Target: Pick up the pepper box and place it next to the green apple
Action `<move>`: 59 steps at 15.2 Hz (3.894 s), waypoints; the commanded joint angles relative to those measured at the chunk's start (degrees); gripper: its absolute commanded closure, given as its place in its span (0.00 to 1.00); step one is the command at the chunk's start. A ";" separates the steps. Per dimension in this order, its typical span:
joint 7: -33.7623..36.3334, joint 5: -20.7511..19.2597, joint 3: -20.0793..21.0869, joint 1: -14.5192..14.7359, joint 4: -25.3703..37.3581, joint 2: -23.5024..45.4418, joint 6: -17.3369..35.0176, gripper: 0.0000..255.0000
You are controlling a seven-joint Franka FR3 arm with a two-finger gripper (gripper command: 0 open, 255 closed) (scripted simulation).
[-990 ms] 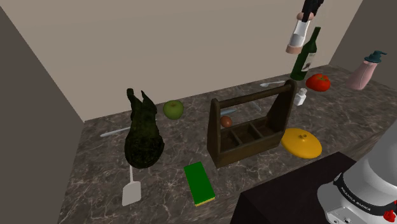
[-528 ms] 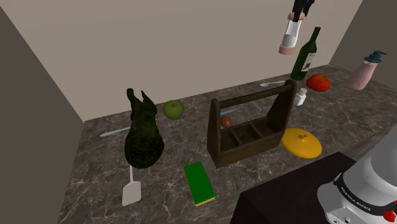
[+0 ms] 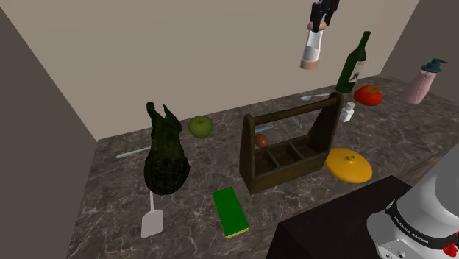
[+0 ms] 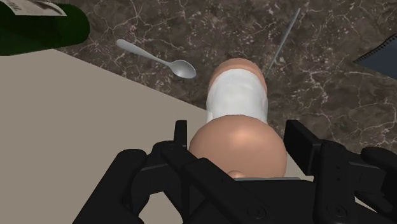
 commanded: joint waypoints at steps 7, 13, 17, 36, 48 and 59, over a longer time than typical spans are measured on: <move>10.18 -0.88 4.49 5.44 0.27 1.59 -0.13 1.00; 17.05 -0.80 7.47 9.28 4.15 5.75 -1.00 1.00; 21.25 -0.62 9.18 11.76 8.57 9.73 -2.16 1.00; 33.32 0.41 13.07 19.69 36.72 32.85 -9.35 1.00; 34.97 -0.05 13.16 20.17 21.14 29.06 2.33 1.00; 36.16 -0.29 13.21 20.29 12.82 29.14 10.64 1.00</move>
